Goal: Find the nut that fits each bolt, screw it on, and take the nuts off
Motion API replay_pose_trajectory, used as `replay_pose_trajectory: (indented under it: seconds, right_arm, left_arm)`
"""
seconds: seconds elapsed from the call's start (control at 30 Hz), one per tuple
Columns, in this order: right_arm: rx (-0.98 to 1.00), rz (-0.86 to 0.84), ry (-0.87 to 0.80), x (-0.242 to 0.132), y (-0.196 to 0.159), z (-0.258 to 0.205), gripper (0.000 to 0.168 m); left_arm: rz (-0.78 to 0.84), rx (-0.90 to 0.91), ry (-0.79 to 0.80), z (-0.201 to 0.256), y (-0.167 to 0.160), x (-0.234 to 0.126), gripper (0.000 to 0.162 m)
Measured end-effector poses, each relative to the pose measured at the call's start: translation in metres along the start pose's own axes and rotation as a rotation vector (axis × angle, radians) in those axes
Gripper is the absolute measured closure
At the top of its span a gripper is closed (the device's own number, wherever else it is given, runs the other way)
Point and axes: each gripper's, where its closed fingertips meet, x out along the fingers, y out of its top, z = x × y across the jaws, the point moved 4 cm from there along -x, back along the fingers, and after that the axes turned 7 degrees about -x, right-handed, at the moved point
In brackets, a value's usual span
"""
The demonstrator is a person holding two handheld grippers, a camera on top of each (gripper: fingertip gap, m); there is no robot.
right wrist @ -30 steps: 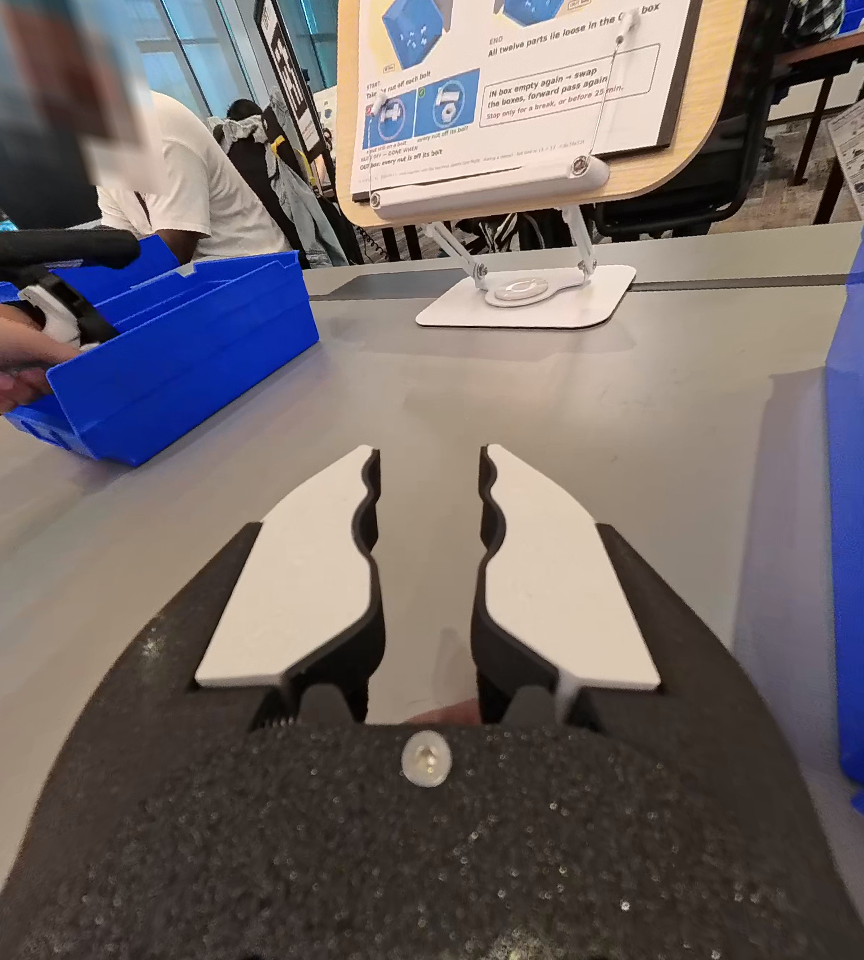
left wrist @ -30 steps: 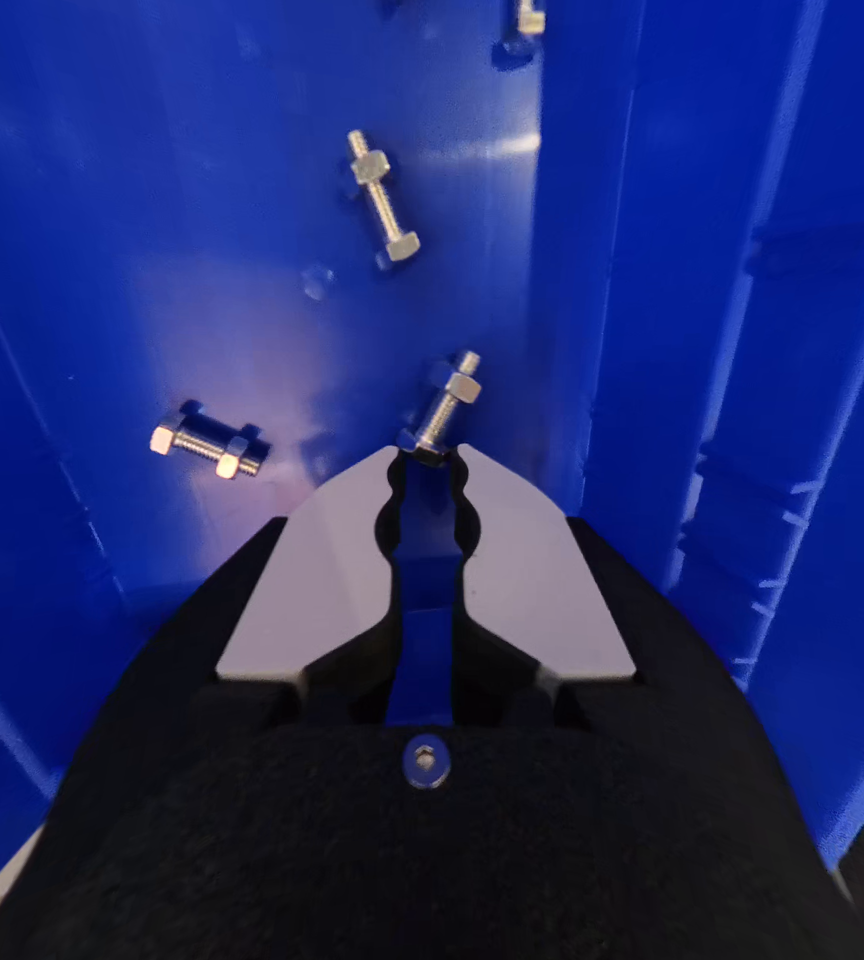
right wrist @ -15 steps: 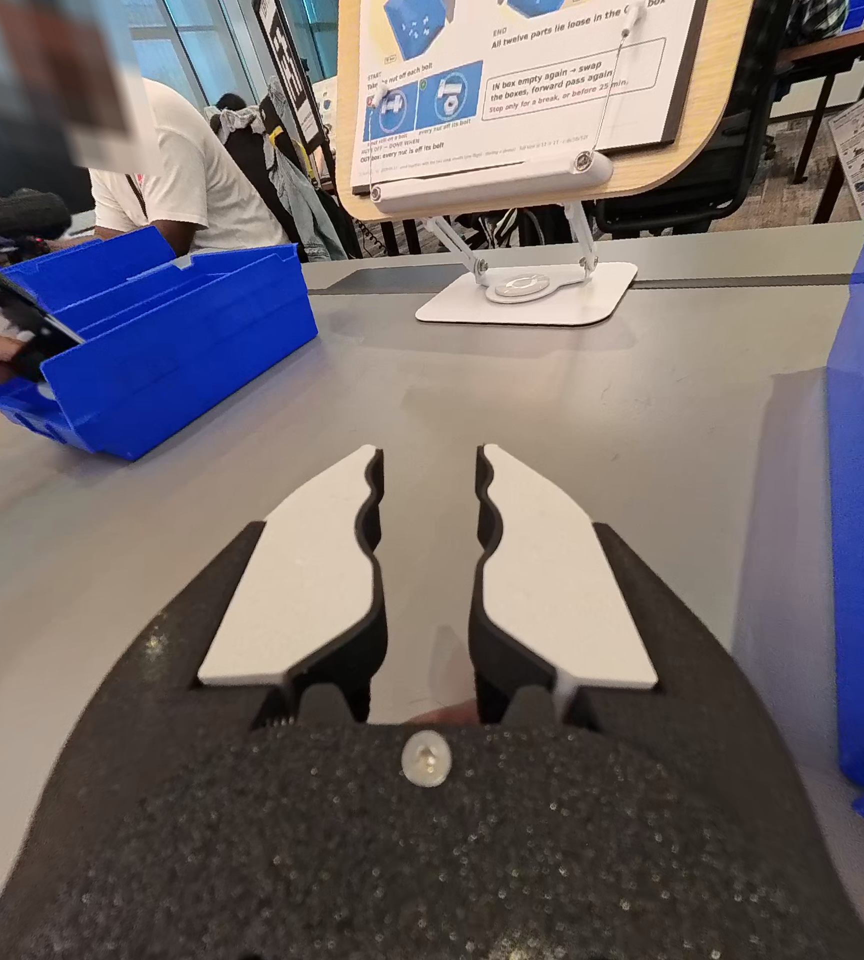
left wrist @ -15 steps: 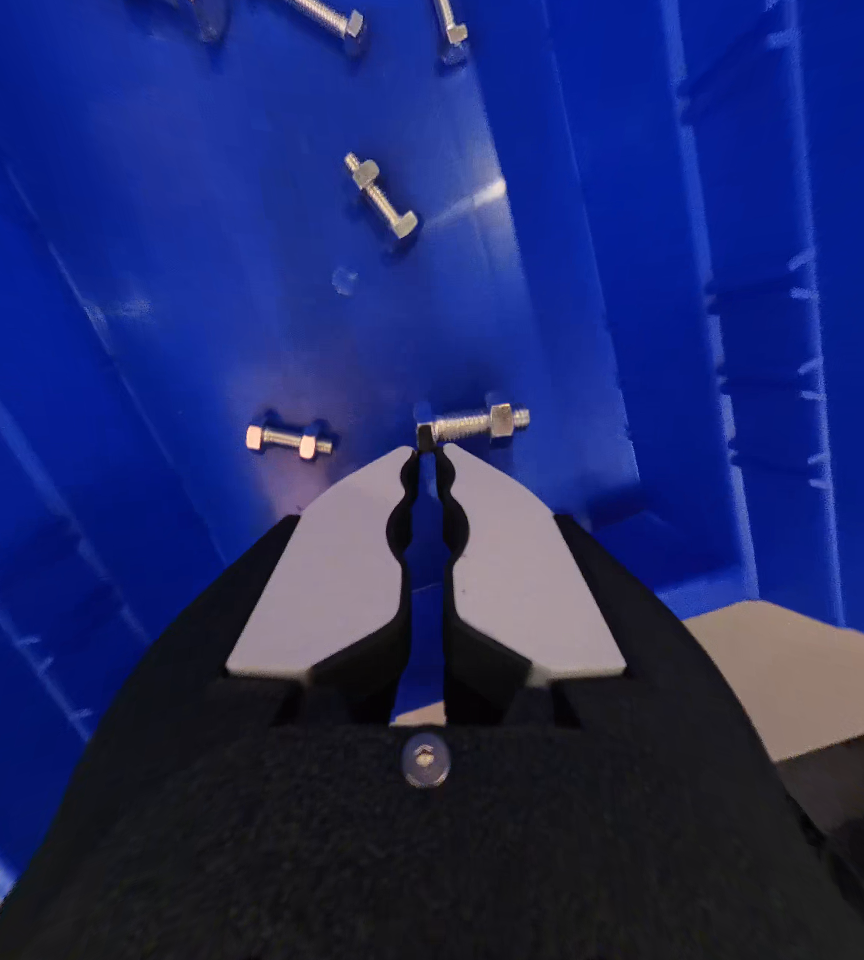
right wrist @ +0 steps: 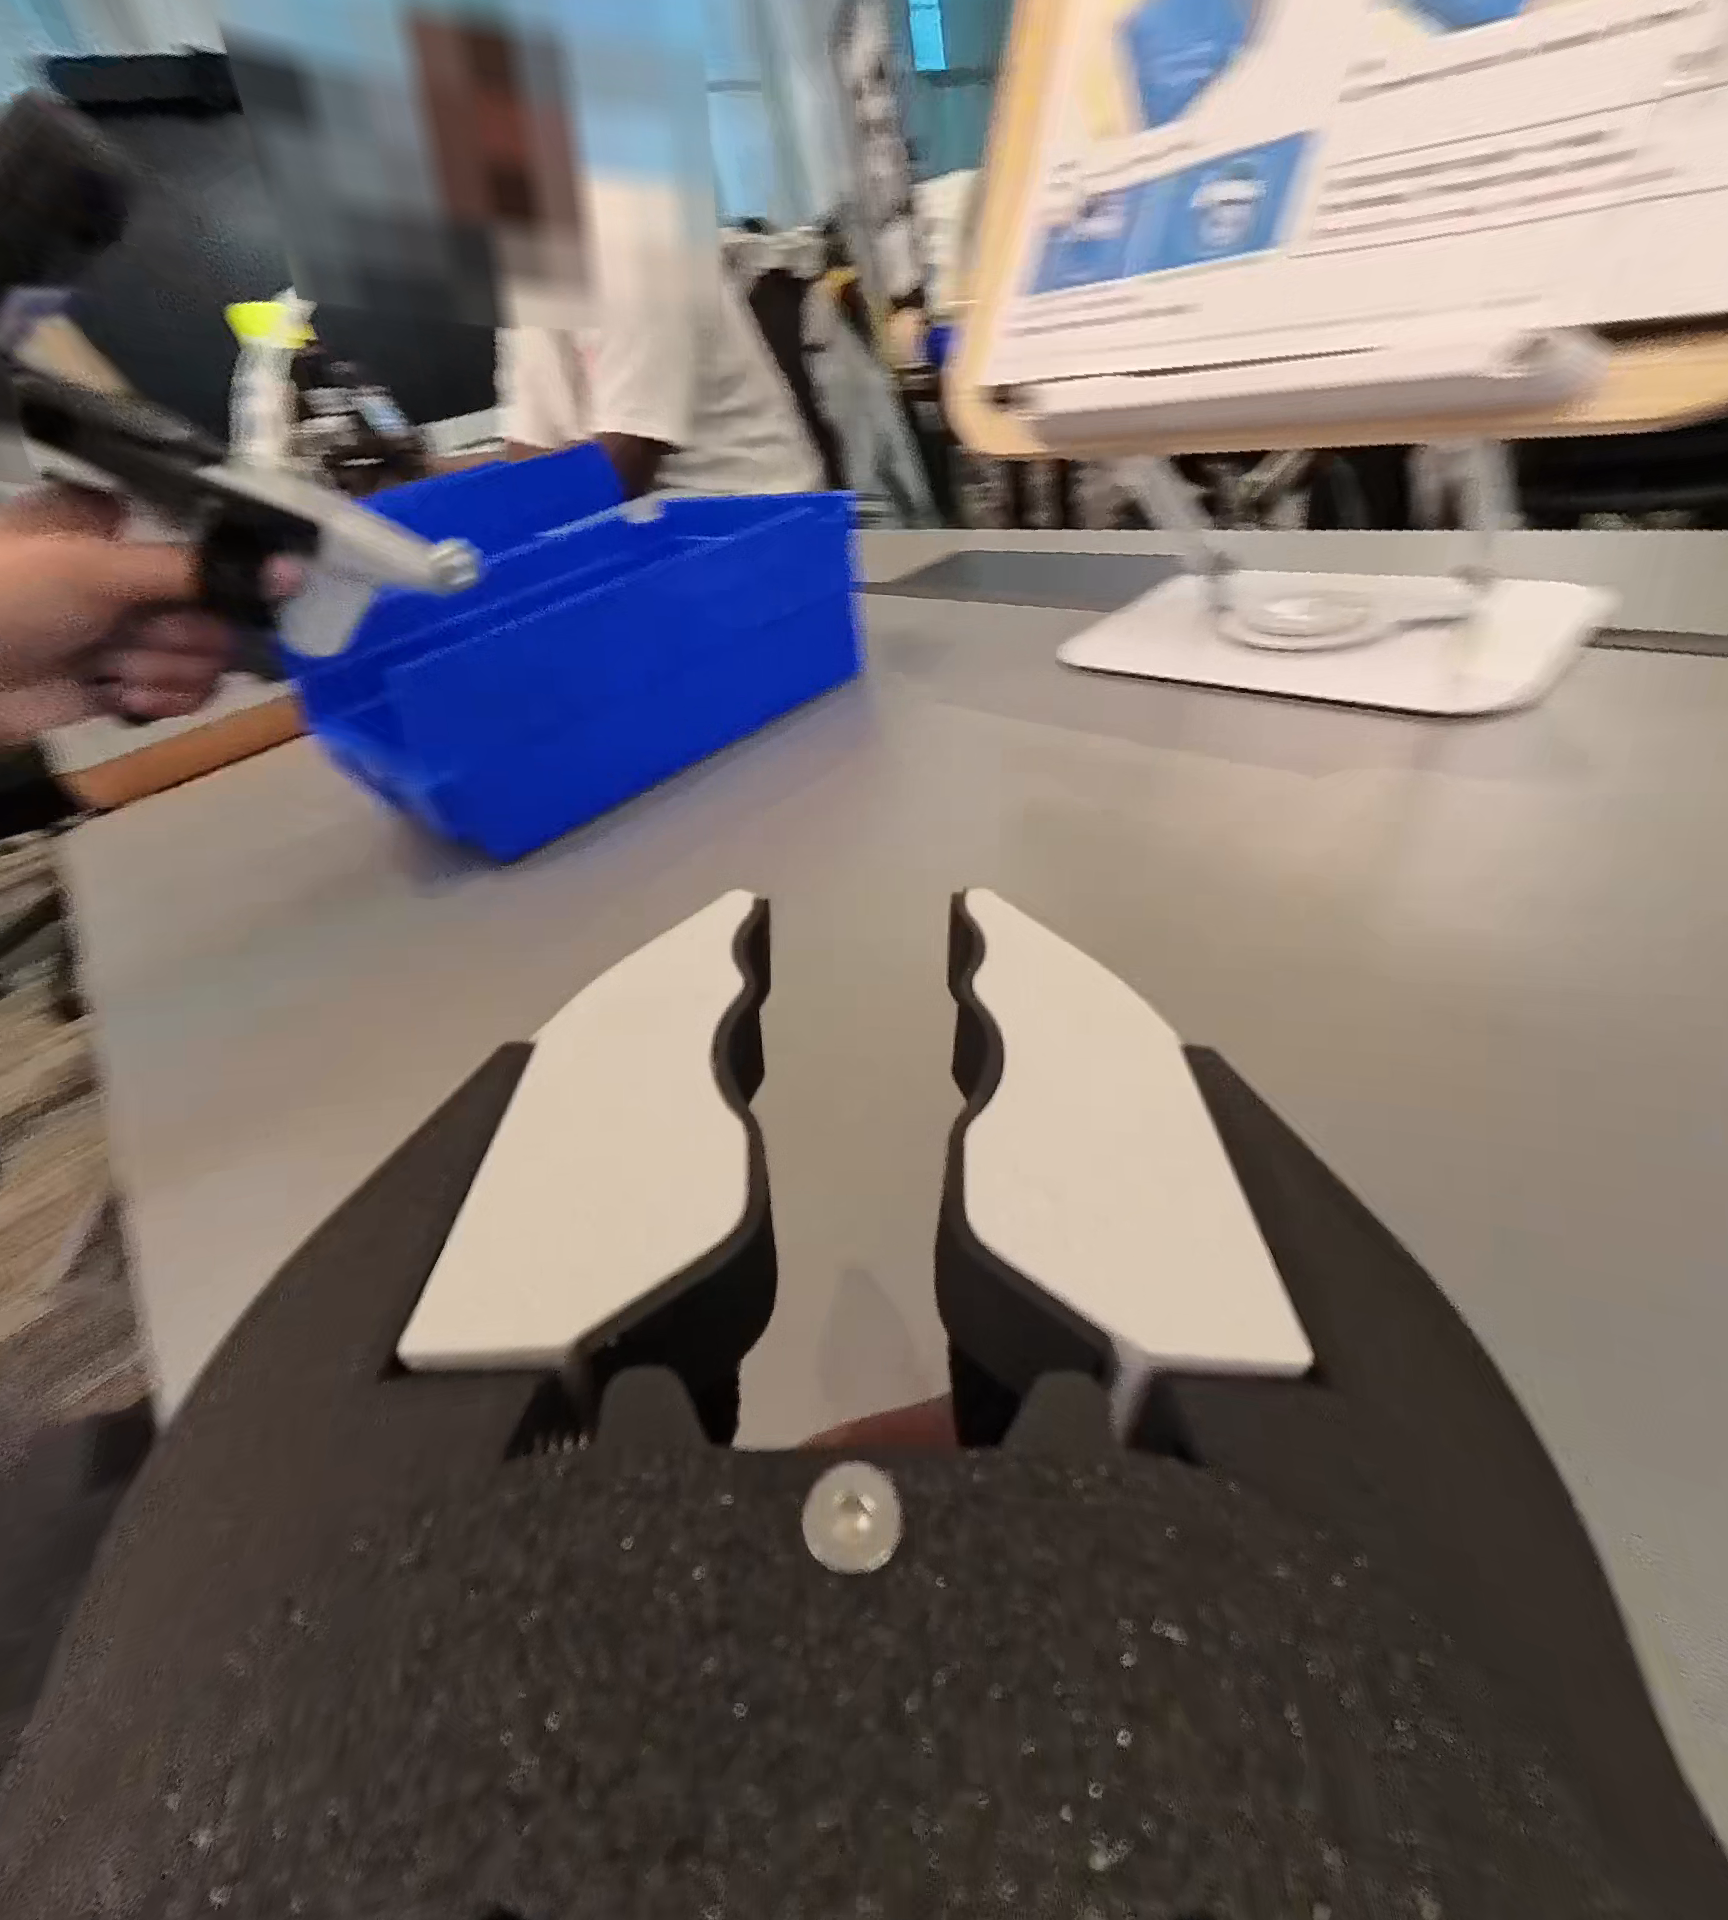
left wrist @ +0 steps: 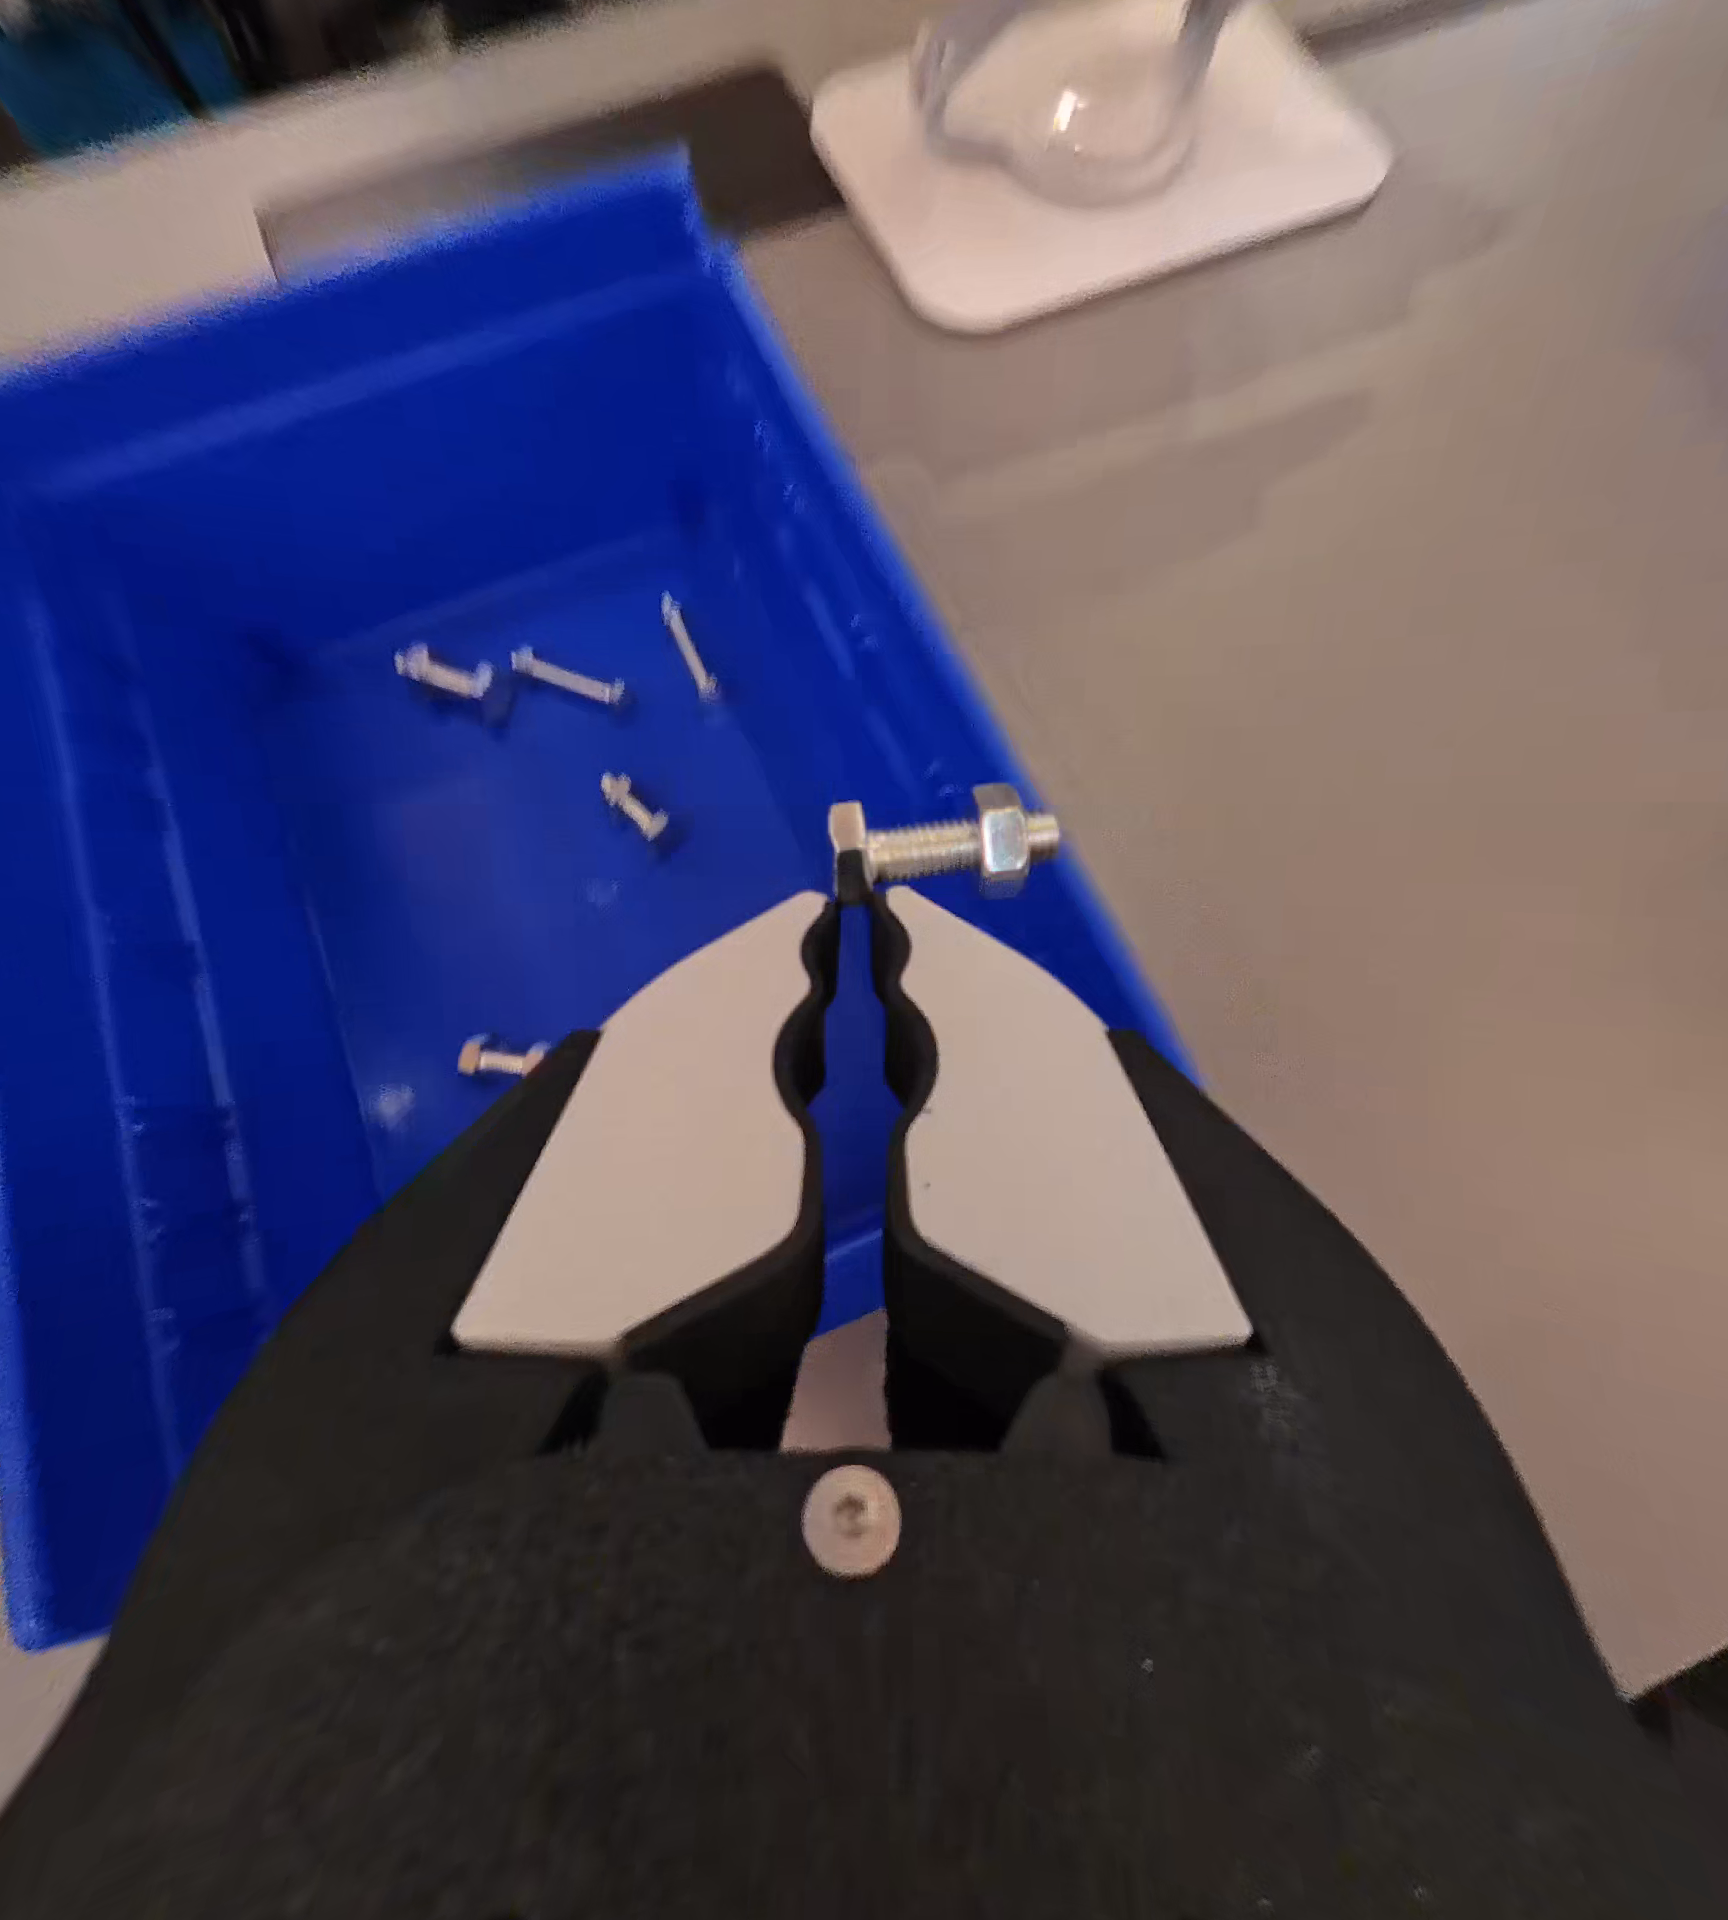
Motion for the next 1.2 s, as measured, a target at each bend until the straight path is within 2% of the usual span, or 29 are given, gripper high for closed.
replay_pose_trajectory:
  seconds: [0.1, 0.17, 0.27, 0.37, 0.6, 0.67, 0.73, 0.83, 0.93, 0.97, 1.03, 1.07, 1.2]
  right_arm:
    - [0.055, -0.046, 0.251, 0.024, 0.006, -0.04, 0.129]
    - [0.029, -0.048, 0.289, 0.04, 0.013, -0.061, 0.128]
    - [-0.115, -0.019, 0.28, 0.056, 0.022, -0.088, 0.133]
    - [-0.283, -0.04, 0.205, 0.065, 0.015, -0.099, 0.132]
    - [-0.456, -0.115, 0.061, 0.068, -0.006, -0.087, 0.131]
    - [-0.476, -0.135, 0.049, 0.067, -0.011, -0.084, 0.137]
    - [-0.457, -0.126, 0.057, 0.066, -0.01, -0.083, 0.147]
    - [-0.432, -0.158, 0.093, 0.065, -0.012, -0.08, 0.148]
    - [-0.39, -0.14, 0.141, 0.06, -0.011, -0.077, 0.148]
    - [-0.351, -0.134, 0.169, 0.058, -0.01, -0.076, 0.149]
    - [-0.238, -0.105, 0.257, 0.052, -0.007, -0.074, 0.148]
    - [-0.17, -0.099, 0.307, 0.049, -0.006, -0.073, 0.149]
    - [0.083, -0.071, 0.557, 0.037, -0.001, -0.079, 0.149]
  left_arm:
    - [0.143, 0.022, -0.053, 0.046, 0.009, -0.017, 0.156]
    - [0.169, 0.03, -0.124, 0.082, 0.005, -0.018, 0.157]
    - [0.159, 0.063, -0.187, 0.124, -0.004, -0.01, 0.157]
    - [0.112, 0.056, -0.285, 0.155, -0.014, 0.001, 0.157]
    - [-0.007, 0.078, -0.369, 0.195, -0.043, 0.03, 0.157]
    - [-0.028, 0.088, -0.383, 0.204, -0.048, 0.033, 0.157]
    - [-0.037, 0.109, -0.379, 0.209, -0.05, 0.035, 0.157]
    - [-0.039, 0.137, -0.361, 0.211, -0.051, 0.036, 0.157]
    - [-0.019, 0.124, -0.427, 0.214, -0.052, 0.032, 0.156]
    - [0.004, 0.112, -0.472, 0.215, -0.051, 0.029, 0.152]
    - [0.07, 0.096, -0.561, 0.213, -0.051, 0.021, 0.131]
    - [0.094, 0.101, -0.611, 0.212, -0.053, 0.018, 0.125]
    - [0.179, 0.127, -0.81, 0.212, -0.063, 0.01, 0.119]
